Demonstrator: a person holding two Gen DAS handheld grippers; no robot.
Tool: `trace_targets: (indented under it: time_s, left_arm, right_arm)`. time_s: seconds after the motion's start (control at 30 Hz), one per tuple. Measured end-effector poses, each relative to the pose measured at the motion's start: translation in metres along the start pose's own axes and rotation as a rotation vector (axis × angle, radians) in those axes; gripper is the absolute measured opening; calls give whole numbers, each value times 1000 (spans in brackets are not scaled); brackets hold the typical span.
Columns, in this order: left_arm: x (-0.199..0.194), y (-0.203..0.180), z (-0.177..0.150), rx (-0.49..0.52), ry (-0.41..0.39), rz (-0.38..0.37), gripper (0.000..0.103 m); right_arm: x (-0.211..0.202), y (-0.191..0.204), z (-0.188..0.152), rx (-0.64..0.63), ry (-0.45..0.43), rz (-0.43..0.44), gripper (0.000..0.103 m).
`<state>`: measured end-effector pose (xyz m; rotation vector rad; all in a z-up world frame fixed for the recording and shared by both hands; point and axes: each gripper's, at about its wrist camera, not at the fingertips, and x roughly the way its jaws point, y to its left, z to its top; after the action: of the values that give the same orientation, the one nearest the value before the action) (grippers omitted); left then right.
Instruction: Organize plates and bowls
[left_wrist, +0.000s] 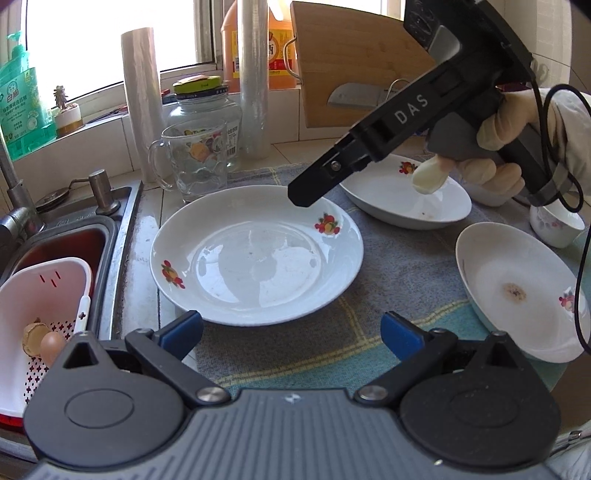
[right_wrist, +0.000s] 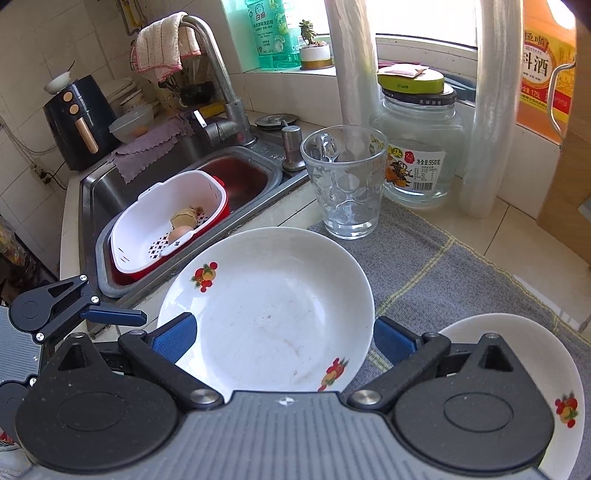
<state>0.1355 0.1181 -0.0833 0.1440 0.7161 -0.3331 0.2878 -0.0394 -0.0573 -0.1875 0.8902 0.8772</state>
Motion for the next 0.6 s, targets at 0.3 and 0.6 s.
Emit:
trace_targets:
  time_s: [0.3, 0.6]
  left_arm:
    - [-24, -41, -3, -31, -39, 49, 102]
    - [-40, -82, -10, -60, -44, 75, 102]
  right_arm:
    - [-58, 20, -45, -14, -83, -82, 103]
    - [-103, 31, -100, 24, -158, -161, 103]
